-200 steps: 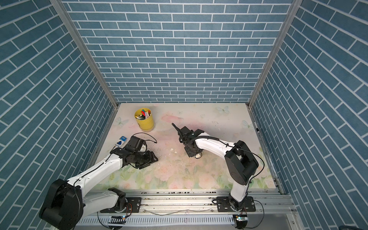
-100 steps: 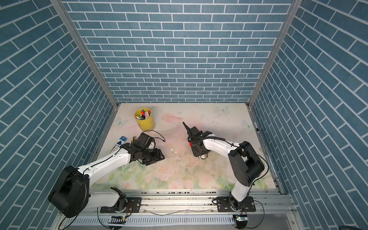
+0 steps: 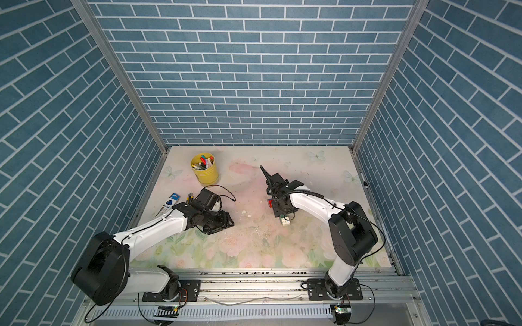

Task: Assemble the letter y with lego
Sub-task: Move the lego brick at the center of the board.

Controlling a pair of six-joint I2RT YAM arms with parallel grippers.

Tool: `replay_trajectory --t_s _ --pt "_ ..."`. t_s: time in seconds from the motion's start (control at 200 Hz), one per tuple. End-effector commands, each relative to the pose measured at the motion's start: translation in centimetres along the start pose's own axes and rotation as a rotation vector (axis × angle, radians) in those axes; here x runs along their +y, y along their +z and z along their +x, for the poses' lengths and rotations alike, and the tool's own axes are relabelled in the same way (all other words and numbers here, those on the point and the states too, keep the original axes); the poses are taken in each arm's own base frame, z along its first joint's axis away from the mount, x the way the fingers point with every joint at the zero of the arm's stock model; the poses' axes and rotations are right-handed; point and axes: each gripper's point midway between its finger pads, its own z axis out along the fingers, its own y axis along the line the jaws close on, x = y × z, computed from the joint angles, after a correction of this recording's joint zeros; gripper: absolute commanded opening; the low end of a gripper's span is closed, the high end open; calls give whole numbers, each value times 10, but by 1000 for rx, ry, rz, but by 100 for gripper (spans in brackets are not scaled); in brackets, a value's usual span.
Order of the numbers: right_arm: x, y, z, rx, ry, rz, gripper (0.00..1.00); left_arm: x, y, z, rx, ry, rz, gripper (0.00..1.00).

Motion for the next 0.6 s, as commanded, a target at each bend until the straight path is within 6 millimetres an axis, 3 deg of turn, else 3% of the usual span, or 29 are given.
replay_trajectory --t_s 0.0,0.295,0.47,0.595 --pt "3 -9 -11 4 -19 -13 59 -9 -3 -8 -24 24 4 63" --pt "24 23 -45 45 -32 -99 61 -8 -3 -6 -25 32 -14 63" --pt "30 45 -52 83 -39 -118 60 -3 -1 -4 -21 26 -26 63" --pt "33 57 -51 106 -35 -131 53 -1 1 -3 -18 25 -32 63"
